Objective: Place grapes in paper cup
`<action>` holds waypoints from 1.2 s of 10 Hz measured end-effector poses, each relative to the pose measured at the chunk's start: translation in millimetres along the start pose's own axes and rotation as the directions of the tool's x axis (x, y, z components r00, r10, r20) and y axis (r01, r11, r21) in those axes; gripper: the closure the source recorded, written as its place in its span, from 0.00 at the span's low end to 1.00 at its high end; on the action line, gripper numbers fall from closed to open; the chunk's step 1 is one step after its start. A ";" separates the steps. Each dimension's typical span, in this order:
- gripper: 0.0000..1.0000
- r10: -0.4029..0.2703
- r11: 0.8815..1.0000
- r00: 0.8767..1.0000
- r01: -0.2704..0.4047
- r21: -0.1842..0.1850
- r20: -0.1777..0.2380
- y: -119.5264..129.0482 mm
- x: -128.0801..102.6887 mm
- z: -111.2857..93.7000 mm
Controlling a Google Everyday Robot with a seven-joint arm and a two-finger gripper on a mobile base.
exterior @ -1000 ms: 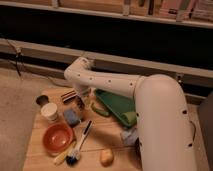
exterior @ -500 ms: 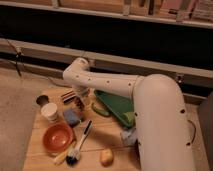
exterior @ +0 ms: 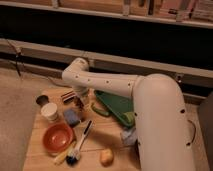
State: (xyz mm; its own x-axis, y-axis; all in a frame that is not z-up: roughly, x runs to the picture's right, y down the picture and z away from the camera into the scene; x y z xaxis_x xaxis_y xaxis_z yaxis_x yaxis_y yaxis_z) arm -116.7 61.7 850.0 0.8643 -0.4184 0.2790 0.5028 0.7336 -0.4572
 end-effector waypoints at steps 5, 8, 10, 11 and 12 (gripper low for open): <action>1.00 -0.037 0.999 0.999 0.037 -0.002 0.023 -29.7 -10.7 -13.8; 1.00 -0.056 0.998 0.997 0.055 0.006 0.058 -53.1 -7.5 -13.3; 1.00 -0.083 0.996 0.993 0.081 0.024 0.086 -79.9 -13.7 -15.6; 1.00 -0.104 0.994 0.990 0.101 0.035 0.097 -93.5 -23.0 -19.6; 1.00 -0.126 0.992 0.987 0.122 0.043 0.103 -104.1 -32.3 -23.1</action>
State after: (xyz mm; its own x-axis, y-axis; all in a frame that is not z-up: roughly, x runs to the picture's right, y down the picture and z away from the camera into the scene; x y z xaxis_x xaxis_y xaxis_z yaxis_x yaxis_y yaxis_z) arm -196.7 -13.5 869.1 0.7881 -0.4501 0.4199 0.6035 0.6993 -0.3831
